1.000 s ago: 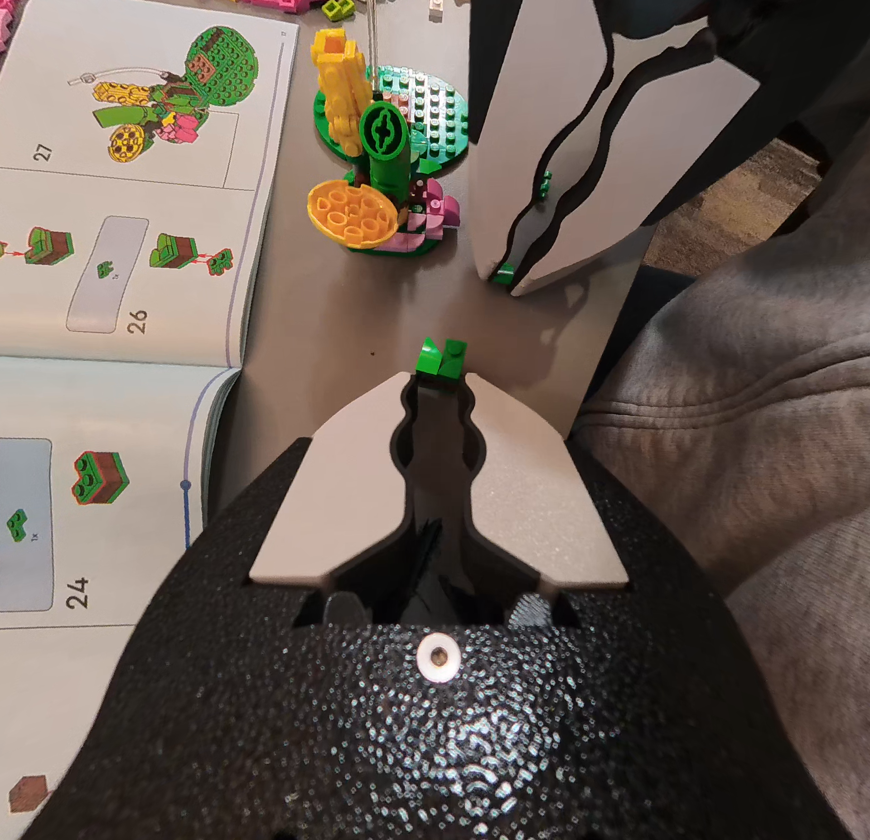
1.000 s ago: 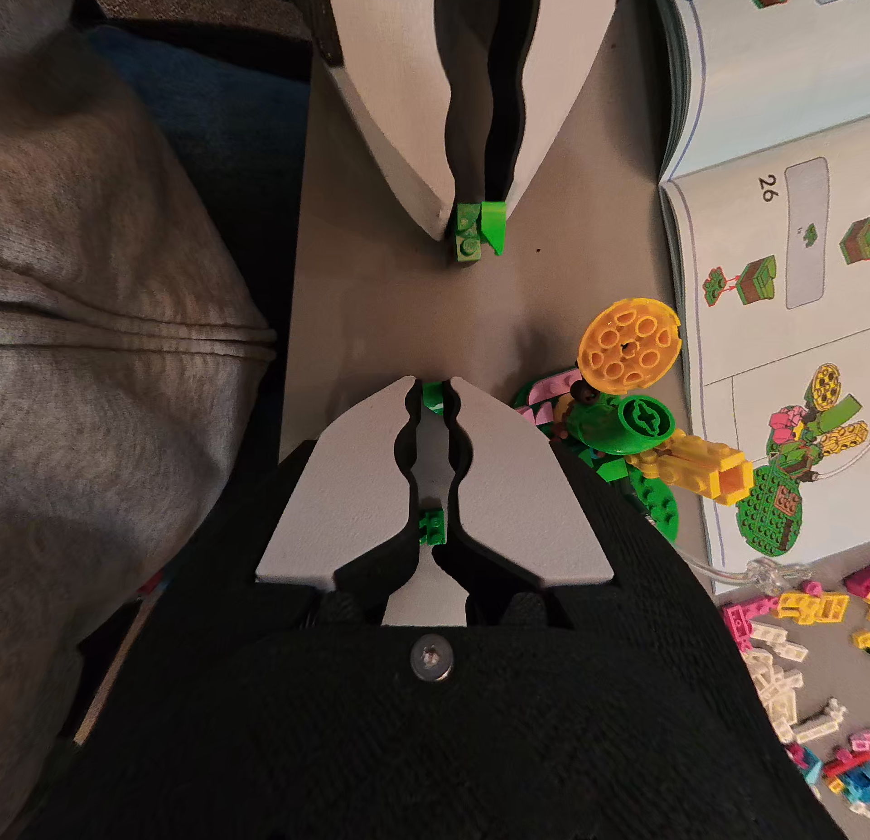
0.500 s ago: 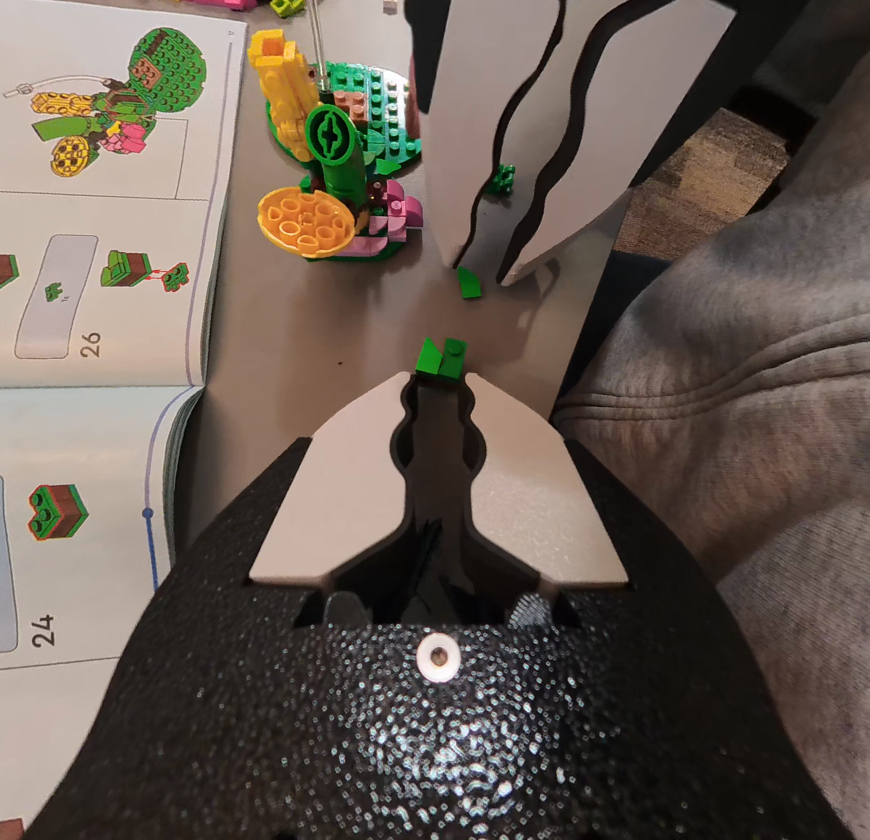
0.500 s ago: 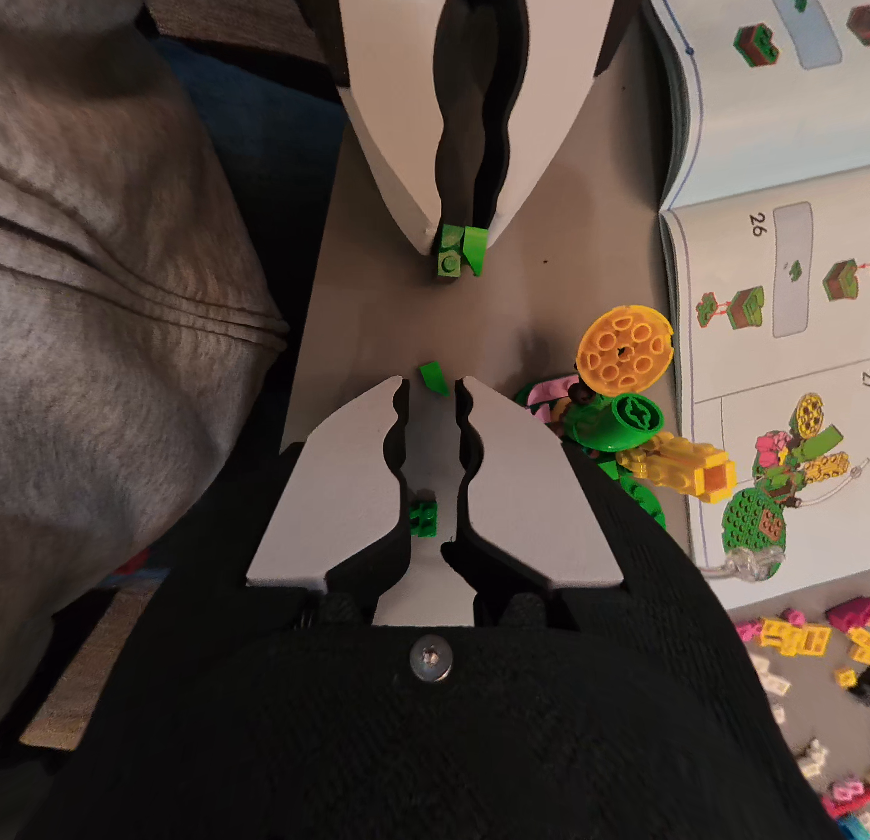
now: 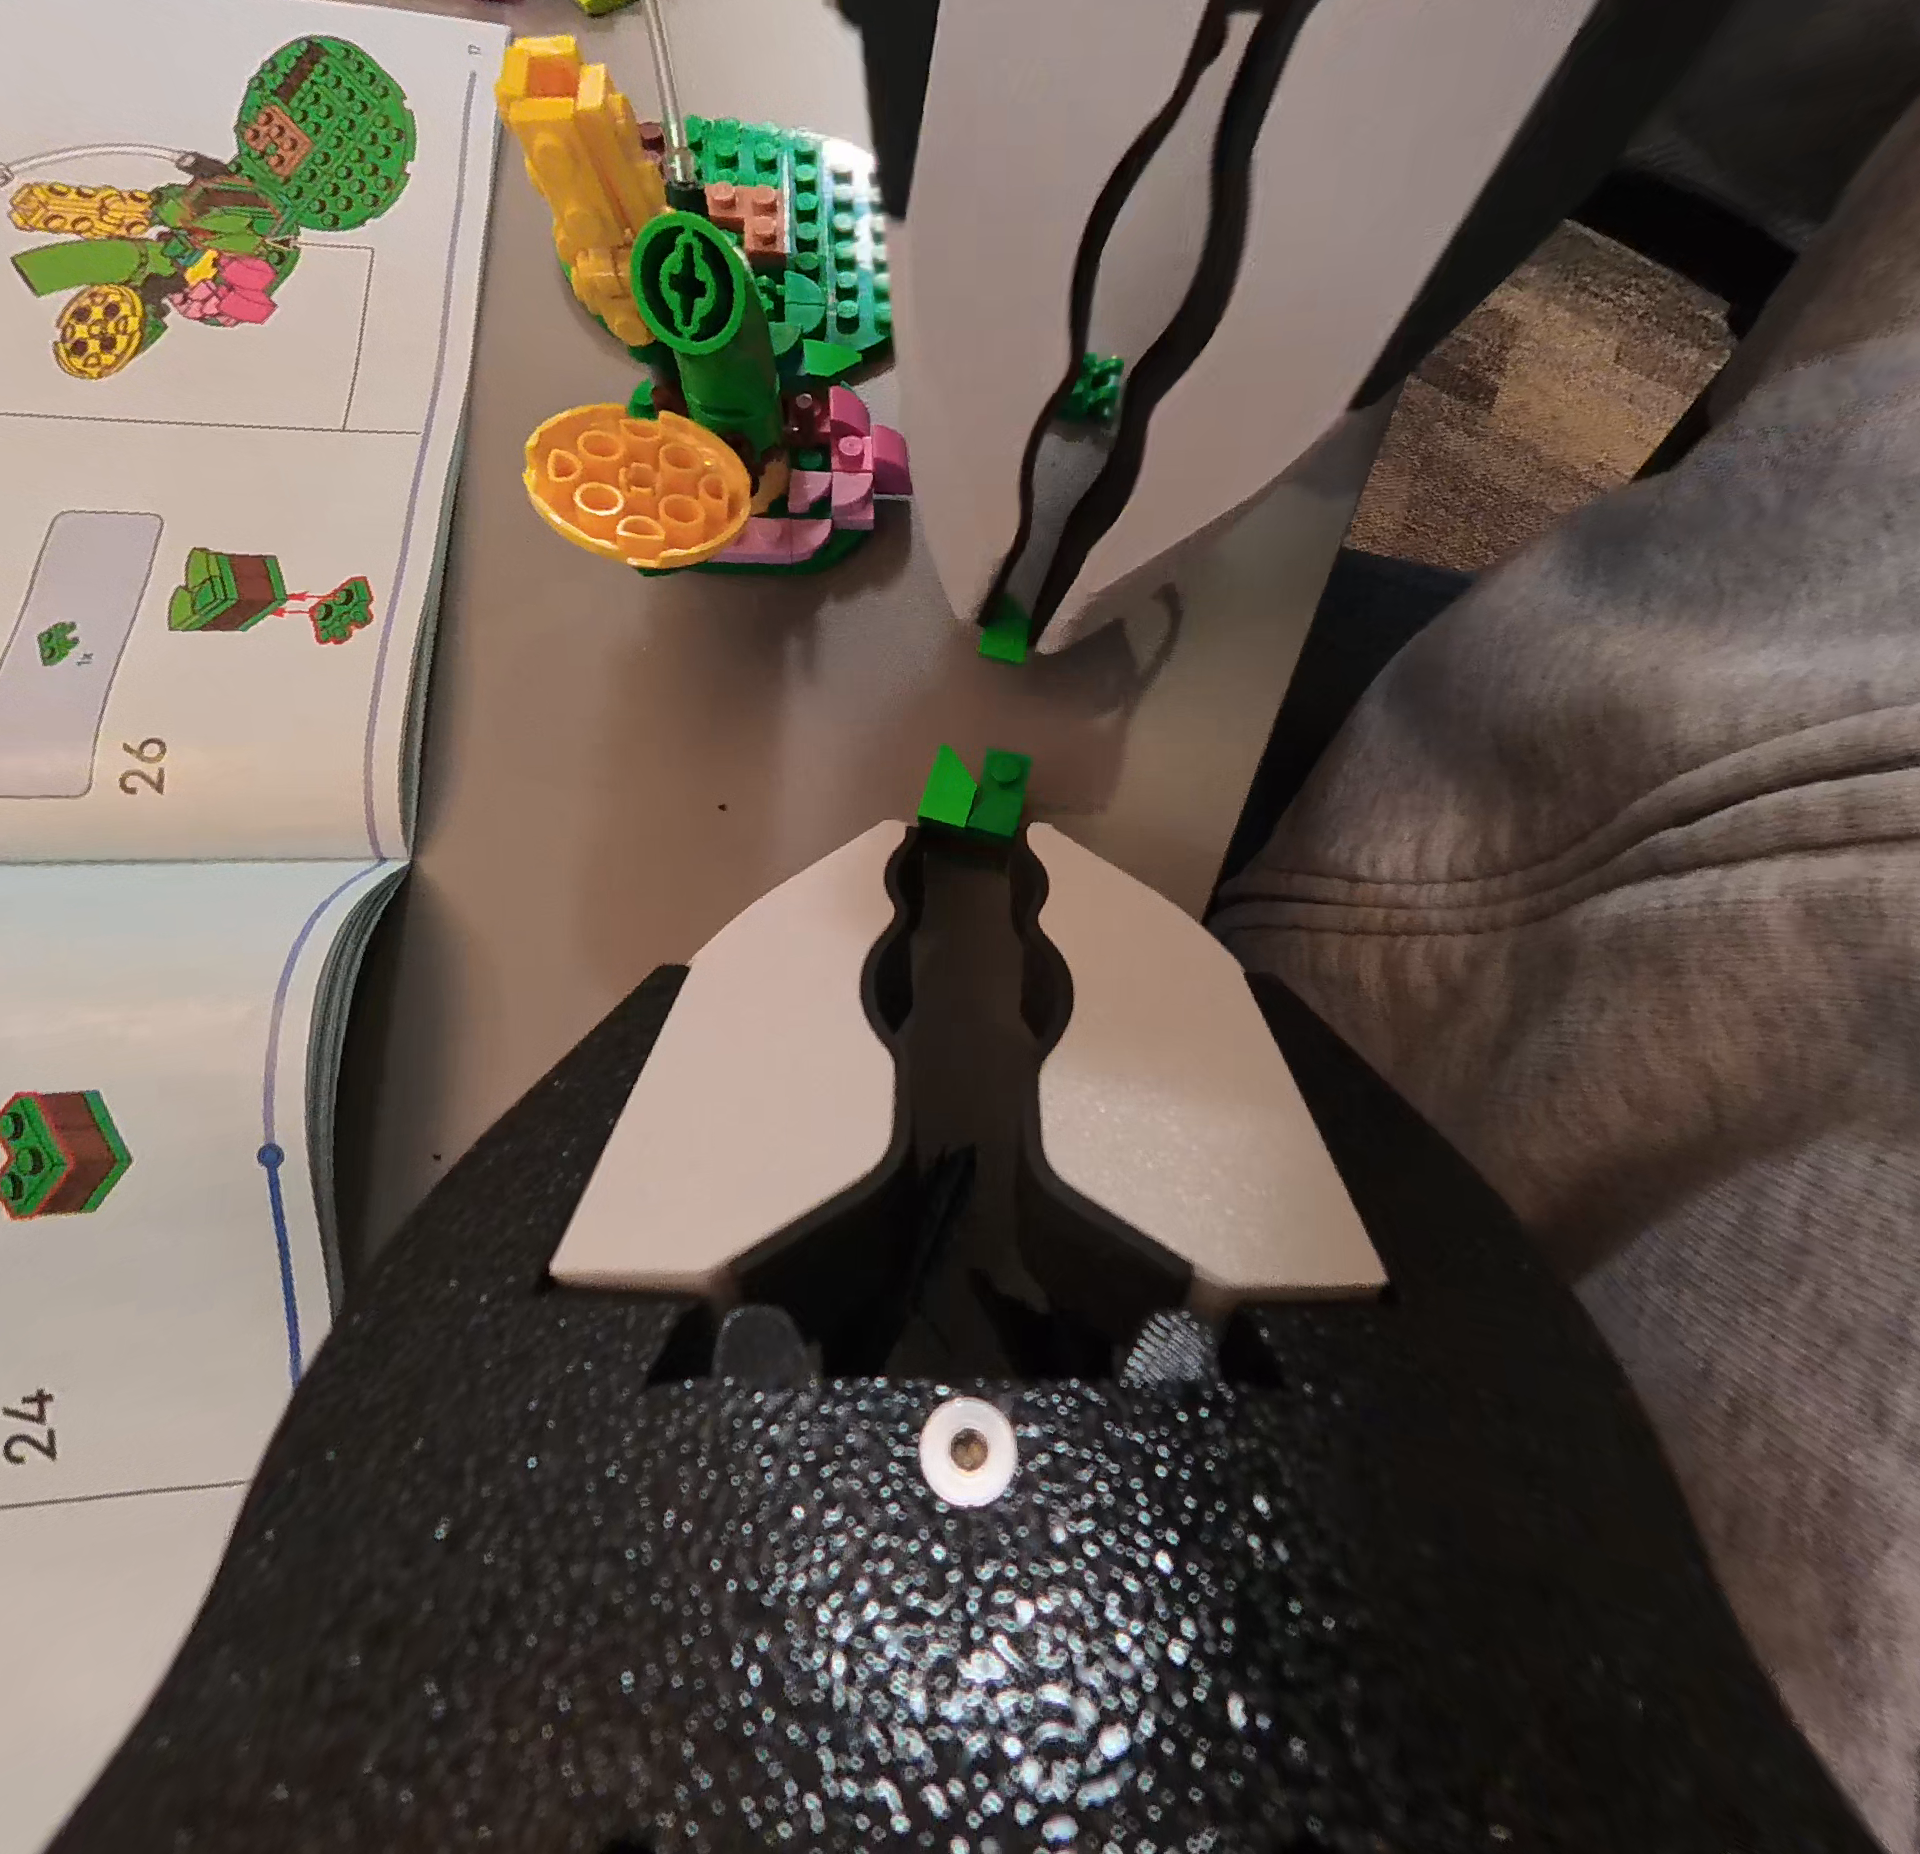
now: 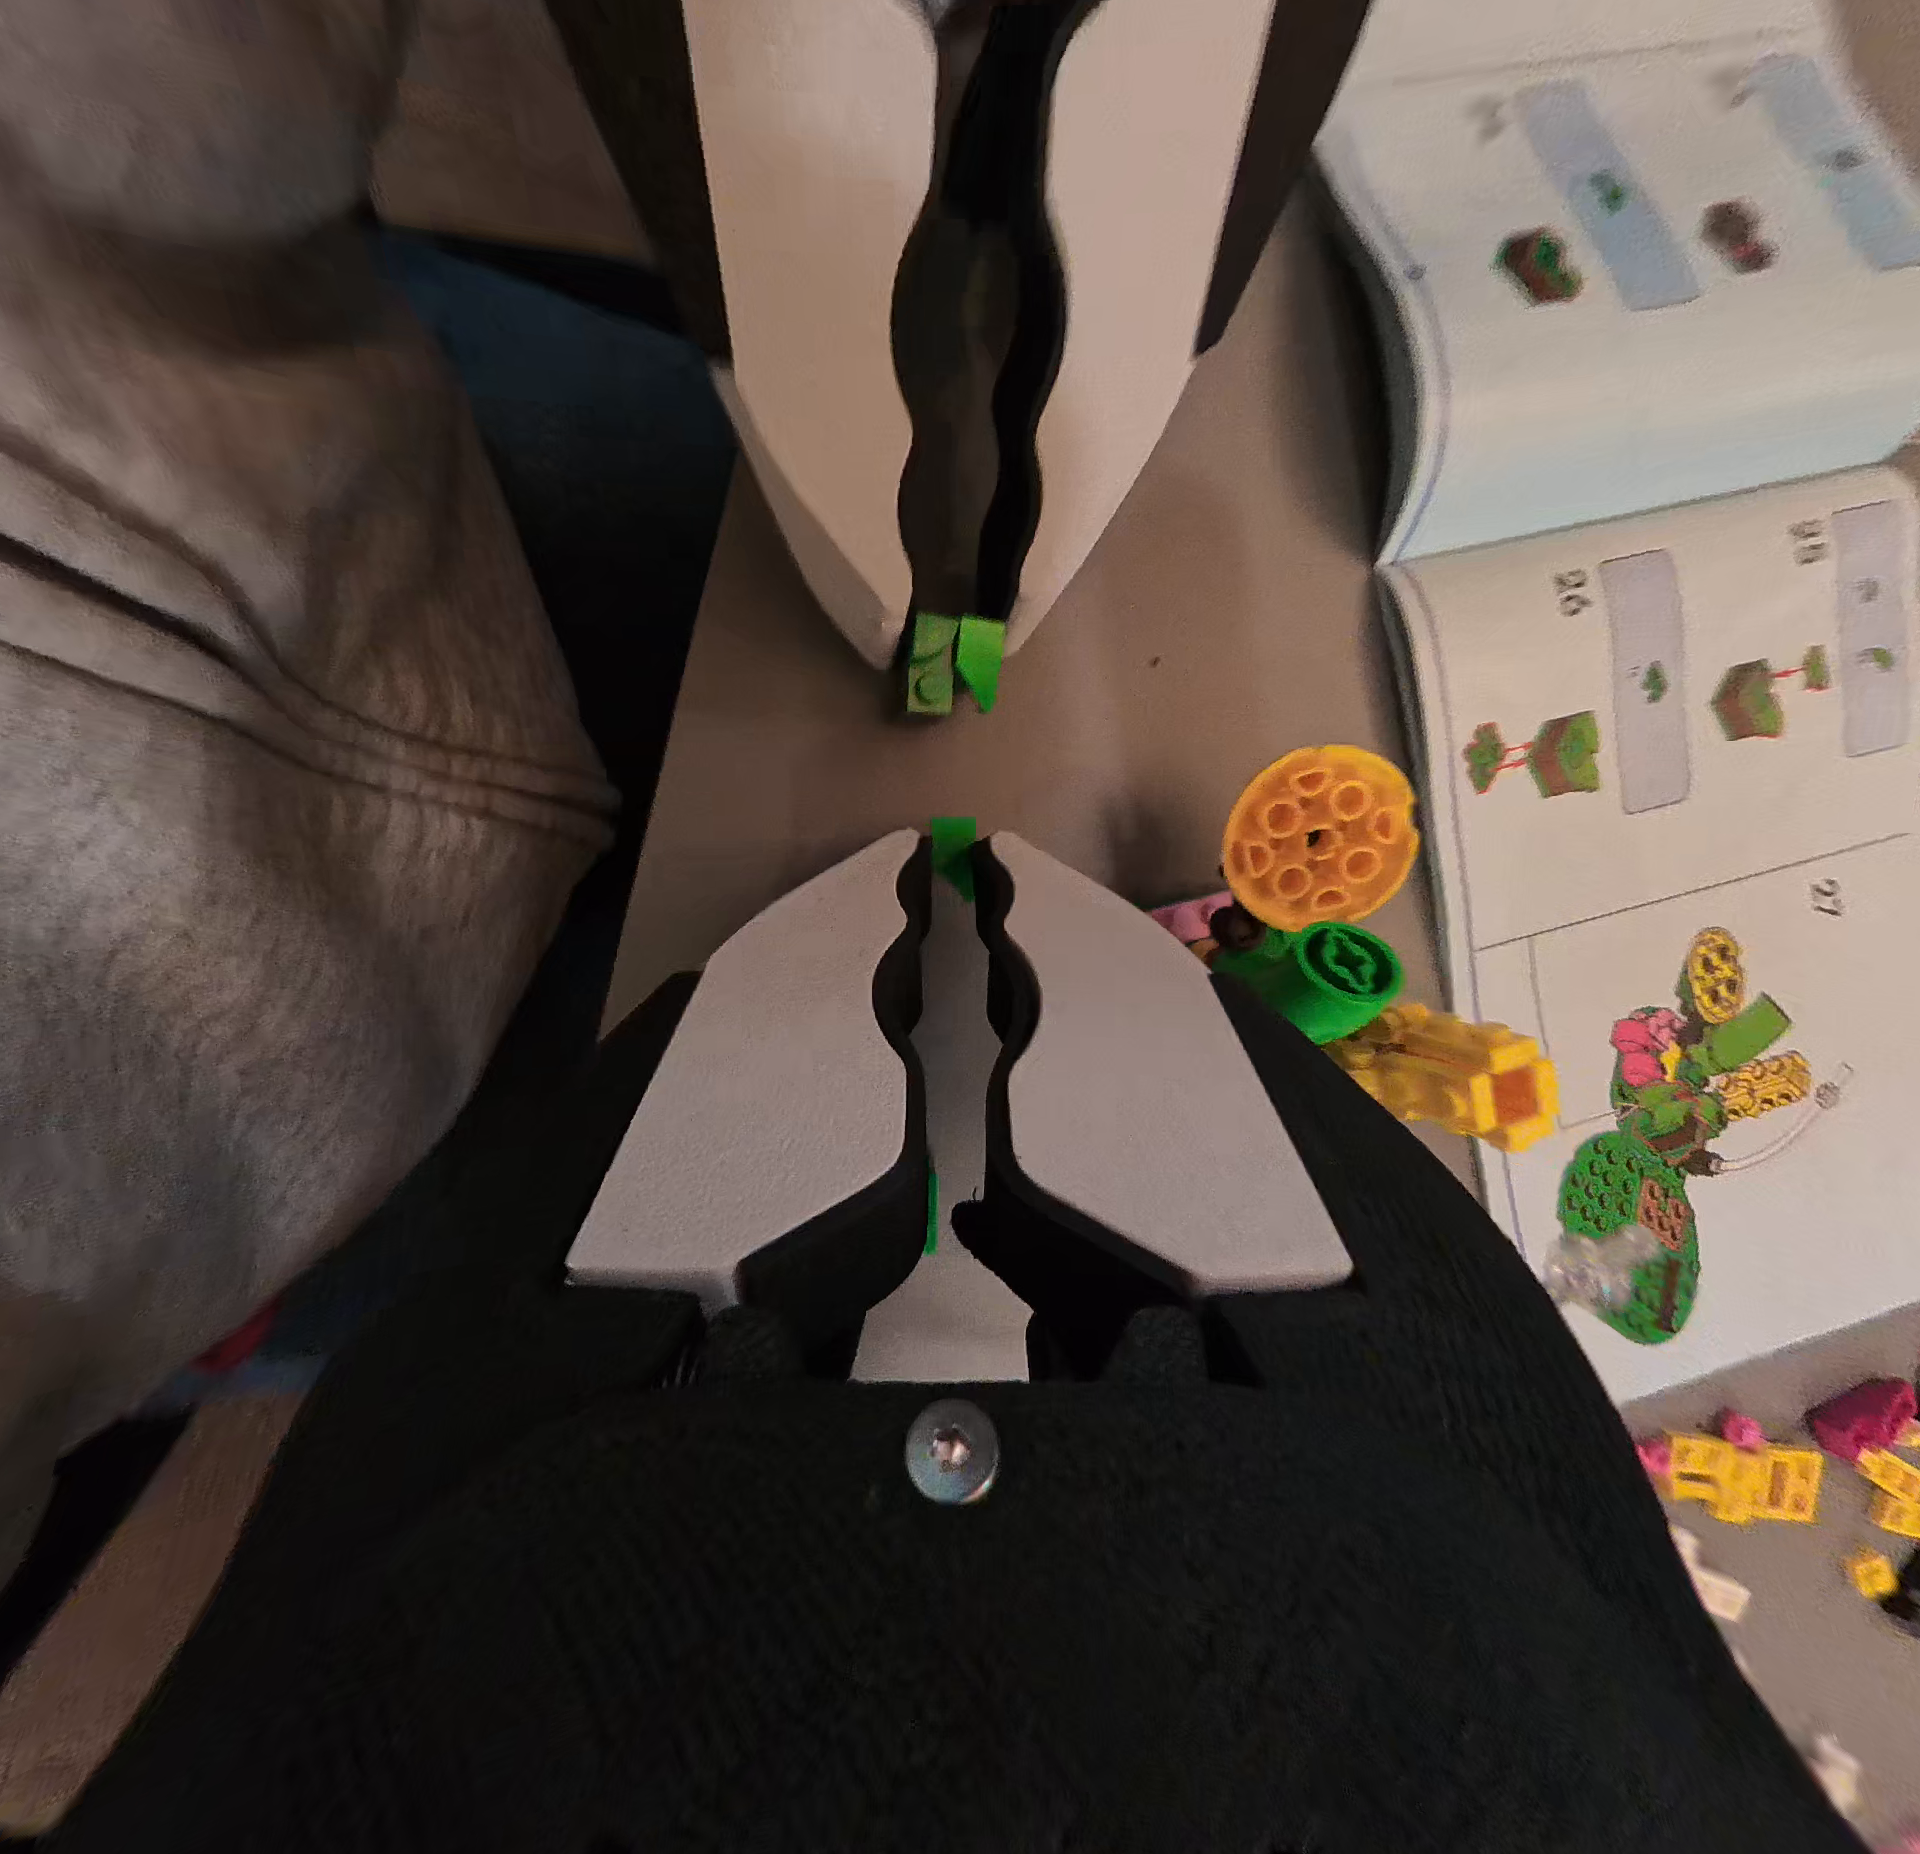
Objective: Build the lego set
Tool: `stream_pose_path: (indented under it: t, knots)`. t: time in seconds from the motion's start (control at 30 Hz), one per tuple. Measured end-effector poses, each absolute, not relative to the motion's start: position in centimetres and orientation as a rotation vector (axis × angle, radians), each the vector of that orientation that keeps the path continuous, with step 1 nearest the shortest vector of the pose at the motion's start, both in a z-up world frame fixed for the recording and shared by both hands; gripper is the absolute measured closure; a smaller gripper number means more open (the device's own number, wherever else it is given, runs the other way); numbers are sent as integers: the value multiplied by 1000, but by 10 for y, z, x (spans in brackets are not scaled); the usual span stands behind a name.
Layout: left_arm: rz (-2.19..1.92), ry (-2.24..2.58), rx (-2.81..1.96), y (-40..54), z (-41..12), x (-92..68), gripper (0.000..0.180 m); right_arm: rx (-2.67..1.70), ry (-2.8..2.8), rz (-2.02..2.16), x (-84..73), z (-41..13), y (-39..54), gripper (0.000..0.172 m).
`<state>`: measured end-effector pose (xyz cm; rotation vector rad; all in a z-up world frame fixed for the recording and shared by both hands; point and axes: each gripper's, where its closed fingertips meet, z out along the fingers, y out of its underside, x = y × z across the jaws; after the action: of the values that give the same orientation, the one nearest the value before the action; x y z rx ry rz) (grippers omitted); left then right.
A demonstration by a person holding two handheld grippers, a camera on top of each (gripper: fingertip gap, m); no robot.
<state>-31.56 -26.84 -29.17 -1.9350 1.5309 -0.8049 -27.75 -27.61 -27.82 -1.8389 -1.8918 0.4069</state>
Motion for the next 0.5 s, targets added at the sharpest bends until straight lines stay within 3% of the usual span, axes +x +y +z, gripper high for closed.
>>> stream_pose_path:
  t: [0.2,0.33,0.5]
  knots:
    - [-813,1448,-2003,-265,-293,-313,164,-1806,-1721,505,-285,-260,-275,166]
    - [-872,1445,-1976,-267,-291,-313,141,-1814,-1710,521,-283,-260,-277,166]
    - [-936,1539,-1872,-274,-288,-310,139,-1816,-1697,562,-283,-261,-281,166]
